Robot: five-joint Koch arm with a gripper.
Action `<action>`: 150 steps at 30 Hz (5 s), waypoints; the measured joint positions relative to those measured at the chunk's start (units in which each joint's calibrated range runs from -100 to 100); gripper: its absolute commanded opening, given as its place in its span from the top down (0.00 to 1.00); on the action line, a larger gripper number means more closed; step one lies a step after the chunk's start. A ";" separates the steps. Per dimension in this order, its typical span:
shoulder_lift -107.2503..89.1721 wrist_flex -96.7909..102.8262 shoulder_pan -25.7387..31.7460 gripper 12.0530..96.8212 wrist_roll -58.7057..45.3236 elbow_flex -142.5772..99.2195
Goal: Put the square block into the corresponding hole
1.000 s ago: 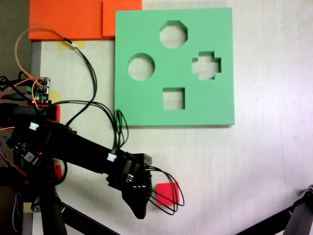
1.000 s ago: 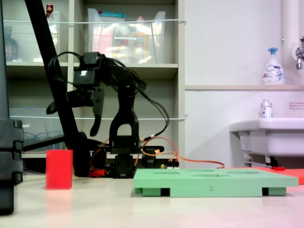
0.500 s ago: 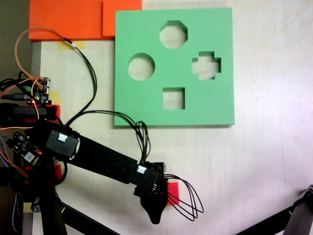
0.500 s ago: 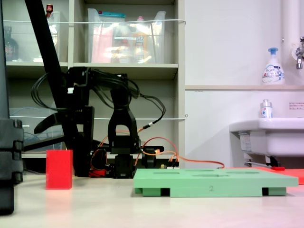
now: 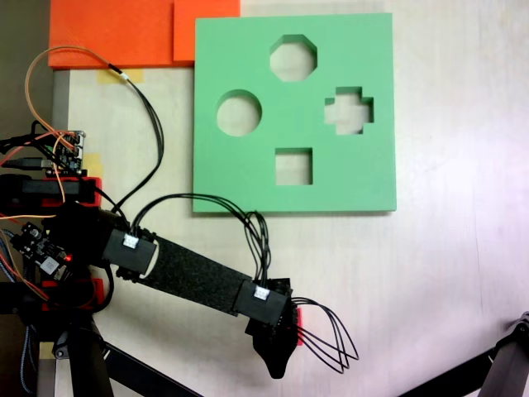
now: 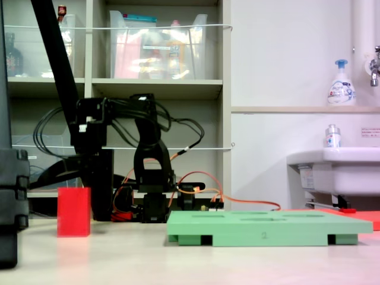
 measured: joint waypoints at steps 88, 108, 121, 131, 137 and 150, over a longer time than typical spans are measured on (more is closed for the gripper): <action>-14.91 -7.15 23.88 0.89 25.35 11.07; -9.17 -7.15 24.08 0.88 25.35 10.09; -5.75 -6.56 24.13 0.88 25.35 10.09; -4.79 -5.68 24.18 0.88 25.93 10.09; -3.97 -4.50 24.22 0.88 26.28 10.29; -1.78 -0.98 25.20 0.88 27.35 10.09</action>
